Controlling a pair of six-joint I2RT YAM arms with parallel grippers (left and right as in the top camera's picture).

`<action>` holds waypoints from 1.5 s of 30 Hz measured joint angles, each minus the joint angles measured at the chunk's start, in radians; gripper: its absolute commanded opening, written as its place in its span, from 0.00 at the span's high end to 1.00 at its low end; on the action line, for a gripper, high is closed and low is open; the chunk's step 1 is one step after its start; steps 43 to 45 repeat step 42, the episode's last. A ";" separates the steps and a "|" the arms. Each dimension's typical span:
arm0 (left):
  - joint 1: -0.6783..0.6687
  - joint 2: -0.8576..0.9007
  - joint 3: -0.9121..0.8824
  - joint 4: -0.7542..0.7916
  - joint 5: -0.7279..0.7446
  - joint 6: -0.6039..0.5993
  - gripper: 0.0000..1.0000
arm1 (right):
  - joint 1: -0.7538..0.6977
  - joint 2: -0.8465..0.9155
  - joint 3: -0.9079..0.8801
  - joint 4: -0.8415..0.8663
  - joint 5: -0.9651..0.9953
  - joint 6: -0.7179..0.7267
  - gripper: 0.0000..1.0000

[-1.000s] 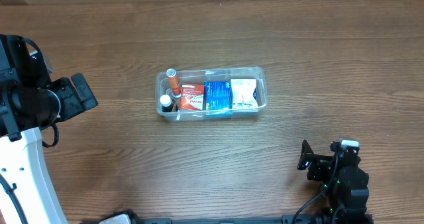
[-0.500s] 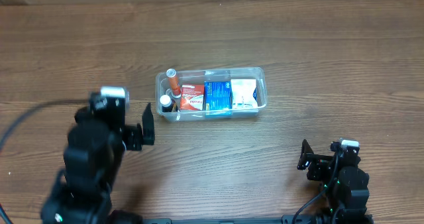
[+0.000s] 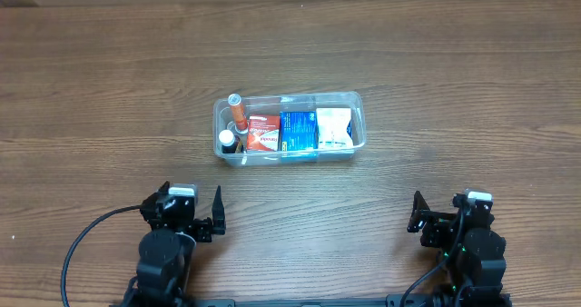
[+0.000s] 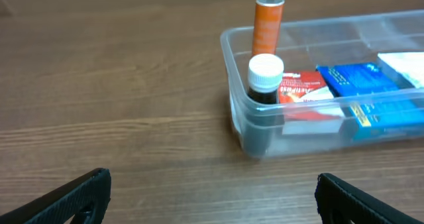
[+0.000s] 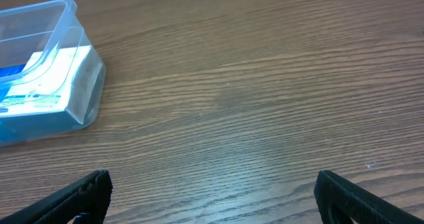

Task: Pack container

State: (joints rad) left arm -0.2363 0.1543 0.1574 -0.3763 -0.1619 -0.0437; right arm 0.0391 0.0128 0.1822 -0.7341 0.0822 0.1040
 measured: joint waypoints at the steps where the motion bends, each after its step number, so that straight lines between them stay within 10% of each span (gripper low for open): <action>1: 0.000 -0.019 -0.016 0.003 0.000 0.000 0.00 | 0.000 0.000 0.000 0.000 0.000 0.000 0.00; 45: 0.000 -0.079 -0.041 0.007 0.000 0.000 0.00 | 0.000 0.000 0.000 0.000 0.000 0.000 0.00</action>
